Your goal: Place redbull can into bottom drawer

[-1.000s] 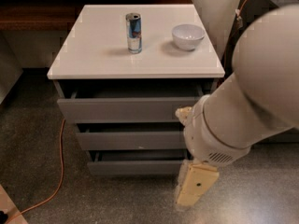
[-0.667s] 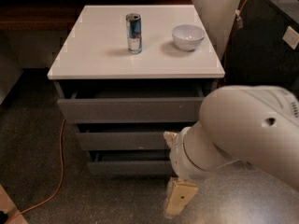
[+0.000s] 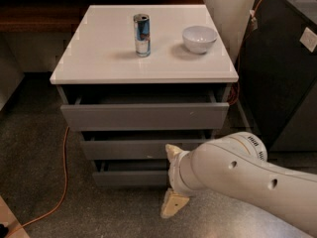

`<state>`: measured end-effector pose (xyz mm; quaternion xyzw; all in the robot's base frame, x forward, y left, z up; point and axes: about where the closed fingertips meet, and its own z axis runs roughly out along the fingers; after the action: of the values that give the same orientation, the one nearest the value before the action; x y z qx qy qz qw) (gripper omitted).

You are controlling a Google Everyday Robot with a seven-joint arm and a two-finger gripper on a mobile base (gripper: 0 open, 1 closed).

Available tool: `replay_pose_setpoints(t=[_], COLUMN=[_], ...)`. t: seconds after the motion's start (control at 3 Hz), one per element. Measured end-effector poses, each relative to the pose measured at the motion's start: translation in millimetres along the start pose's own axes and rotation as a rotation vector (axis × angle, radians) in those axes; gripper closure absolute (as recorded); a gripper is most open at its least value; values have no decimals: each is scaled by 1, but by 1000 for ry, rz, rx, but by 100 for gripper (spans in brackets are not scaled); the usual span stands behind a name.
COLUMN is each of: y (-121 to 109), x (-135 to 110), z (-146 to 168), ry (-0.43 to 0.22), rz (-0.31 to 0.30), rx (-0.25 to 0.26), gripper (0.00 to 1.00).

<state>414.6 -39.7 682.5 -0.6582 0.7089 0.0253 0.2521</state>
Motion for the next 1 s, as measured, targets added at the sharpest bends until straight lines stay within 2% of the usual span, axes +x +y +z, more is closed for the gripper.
replay_pose_setpoints(t=[0.33,0.67,1.0], y=[-14,-7,-1], x=[-8,-7,5], z=[-5,-2,22], ry=[-22,5,28], rz=[-5,-16,-6], rx=[56,40,26], gripper=[0,0,0])
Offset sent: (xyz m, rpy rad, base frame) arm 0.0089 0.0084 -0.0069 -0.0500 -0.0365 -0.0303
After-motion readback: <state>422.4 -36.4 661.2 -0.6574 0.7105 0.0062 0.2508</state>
